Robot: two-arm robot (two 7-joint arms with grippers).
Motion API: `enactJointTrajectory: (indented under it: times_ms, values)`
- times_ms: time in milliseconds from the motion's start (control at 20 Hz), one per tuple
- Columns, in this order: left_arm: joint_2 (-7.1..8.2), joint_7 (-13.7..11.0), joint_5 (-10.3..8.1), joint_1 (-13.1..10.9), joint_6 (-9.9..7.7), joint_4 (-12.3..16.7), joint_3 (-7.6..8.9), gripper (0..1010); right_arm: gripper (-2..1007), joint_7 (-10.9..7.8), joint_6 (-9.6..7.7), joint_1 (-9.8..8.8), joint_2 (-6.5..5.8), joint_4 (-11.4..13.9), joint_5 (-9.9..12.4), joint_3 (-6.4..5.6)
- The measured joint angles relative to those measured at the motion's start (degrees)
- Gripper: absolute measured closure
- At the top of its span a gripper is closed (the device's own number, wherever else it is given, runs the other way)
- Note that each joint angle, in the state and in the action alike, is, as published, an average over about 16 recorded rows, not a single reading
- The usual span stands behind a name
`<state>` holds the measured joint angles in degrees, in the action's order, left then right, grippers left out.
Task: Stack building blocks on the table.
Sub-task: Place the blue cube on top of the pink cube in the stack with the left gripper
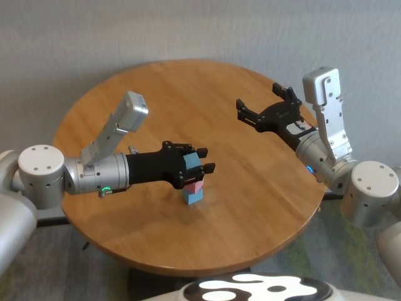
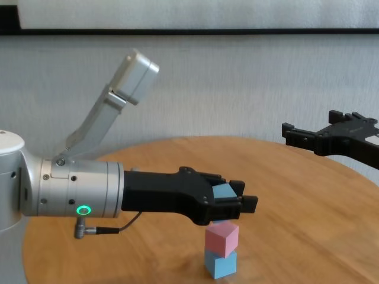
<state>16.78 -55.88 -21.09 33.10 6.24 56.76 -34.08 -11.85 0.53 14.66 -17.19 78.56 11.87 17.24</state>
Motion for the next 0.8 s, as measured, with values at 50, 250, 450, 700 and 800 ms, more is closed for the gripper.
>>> enactJointTrajectory:
  times_ms: [50, 250, 450, 700, 800]
  values:
    - [-0.07, -0.17, 0.02, 0.22, 0.06, -0.47, -0.3, 616, 0, 0.0, 0.0, 0.0, 0.0, 0.0, 0.0, 0.0]
    - [-0.33, -0.79, 0.02, 1.19, 0.48, -2.29, -1.3, 616, 0, 0.0, 0.0, 0.0, 0.0, 0.0, 0.0, 0.0]
    - [-0.64, -1.57, -0.26, 2.19, 1.0, -4.04, -2.07, 616, 0, 0.0, 0.0, 0.0, 0.0, 0.0, 0.0, 0.0]
    - [-1.36, -2.73, -0.99, 3.41, 1.7, -6.49, -2.91, 616, 0, 0.0, 0.0, 0.0, 0.0, 0.0, 0.0, 0.0]
    - [-1.71, -3.1, -1.29, 3.87, 2.0, -7.51, -3.23, 615, 0, 0.0, 0.0, 0.0, 0.0, 0.0, 0.0, 0.0]
